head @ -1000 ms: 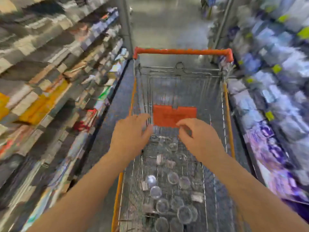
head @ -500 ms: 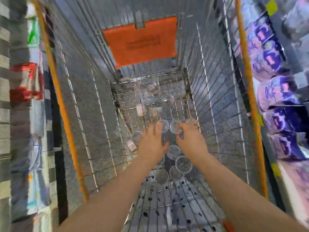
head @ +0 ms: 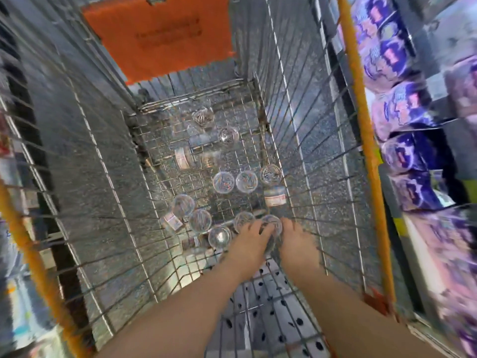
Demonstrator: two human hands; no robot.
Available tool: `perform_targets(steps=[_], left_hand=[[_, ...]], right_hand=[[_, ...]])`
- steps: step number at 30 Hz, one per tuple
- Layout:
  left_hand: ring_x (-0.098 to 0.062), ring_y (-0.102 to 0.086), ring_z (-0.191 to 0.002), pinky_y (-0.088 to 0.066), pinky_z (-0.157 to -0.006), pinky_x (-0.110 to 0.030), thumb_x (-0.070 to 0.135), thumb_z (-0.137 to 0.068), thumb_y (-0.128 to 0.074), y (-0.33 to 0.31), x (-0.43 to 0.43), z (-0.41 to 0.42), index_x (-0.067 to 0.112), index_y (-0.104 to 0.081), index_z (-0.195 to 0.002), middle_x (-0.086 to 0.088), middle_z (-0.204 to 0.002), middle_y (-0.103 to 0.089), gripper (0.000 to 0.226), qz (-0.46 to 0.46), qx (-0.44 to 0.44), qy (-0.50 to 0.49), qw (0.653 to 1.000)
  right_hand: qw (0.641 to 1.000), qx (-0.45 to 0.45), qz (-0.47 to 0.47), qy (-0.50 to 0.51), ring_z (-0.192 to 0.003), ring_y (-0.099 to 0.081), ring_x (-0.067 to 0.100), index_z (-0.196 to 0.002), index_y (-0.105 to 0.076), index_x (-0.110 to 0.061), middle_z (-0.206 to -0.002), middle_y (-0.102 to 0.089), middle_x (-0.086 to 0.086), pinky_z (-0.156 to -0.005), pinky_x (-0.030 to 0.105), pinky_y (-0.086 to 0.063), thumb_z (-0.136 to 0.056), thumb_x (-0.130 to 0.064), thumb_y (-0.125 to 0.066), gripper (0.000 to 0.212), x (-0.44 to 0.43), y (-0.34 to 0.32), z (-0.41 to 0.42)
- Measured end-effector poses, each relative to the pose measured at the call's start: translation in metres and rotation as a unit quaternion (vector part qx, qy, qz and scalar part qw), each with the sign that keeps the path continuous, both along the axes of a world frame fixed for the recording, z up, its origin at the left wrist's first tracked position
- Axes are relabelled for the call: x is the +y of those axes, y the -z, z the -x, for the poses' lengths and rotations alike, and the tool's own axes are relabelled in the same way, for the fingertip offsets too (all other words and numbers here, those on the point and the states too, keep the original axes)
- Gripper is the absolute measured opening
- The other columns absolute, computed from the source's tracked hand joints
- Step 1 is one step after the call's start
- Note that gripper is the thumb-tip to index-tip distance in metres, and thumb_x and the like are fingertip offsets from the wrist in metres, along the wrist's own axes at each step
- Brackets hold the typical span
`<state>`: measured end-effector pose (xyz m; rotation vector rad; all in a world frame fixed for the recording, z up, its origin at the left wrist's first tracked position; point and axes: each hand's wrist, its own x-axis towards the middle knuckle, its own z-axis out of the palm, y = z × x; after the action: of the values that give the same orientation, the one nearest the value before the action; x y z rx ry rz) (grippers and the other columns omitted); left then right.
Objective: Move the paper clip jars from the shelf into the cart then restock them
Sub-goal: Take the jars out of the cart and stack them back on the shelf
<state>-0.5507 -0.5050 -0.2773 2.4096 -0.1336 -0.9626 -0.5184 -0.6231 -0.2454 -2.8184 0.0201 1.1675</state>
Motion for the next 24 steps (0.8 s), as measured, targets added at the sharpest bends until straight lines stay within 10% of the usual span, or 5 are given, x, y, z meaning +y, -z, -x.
perform_targets(steps=[11,24], left_hand=[[-0.019,-0.037,-0.125,-0.036,-0.103,-0.028,0.027,-0.084,-0.065,-0.004,0.049,0.012,0.017,-0.03,-0.139,-0.004,-0.141,-0.034,0.067,-0.041,-0.048,-0.158,0.985],[-0.02,-0.04,-0.122,-0.036,-0.104,-0.03,0.03,-0.08,-0.069,-0.045,0.058,0.015,0.02,-0.033,-0.139,-0.004,-0.137,-0.038,0.069,-0.034,-0.065,-0.213,0.974]], right_hand=[[0.996,0.041,-0.057,-0.063,-0.13,-0.034,0.027,-0.147,-0.011,-0.025,-0.149,-0.025,0.002,-0.104,0.04,-0.039,-0.08,-0.025,-0.073,0.092,0.024,0.022,0.006],[0.994,-0.029,-0.087,-0.064,-0.11,-0.047,0.033,-0.135,-0.036,-0.022,-0.131,-0.043,0.007,-0.088,0.039,-0.043,-0.084,-0.026,-0.066,0.06,0.04,-0.015,-0.02]])
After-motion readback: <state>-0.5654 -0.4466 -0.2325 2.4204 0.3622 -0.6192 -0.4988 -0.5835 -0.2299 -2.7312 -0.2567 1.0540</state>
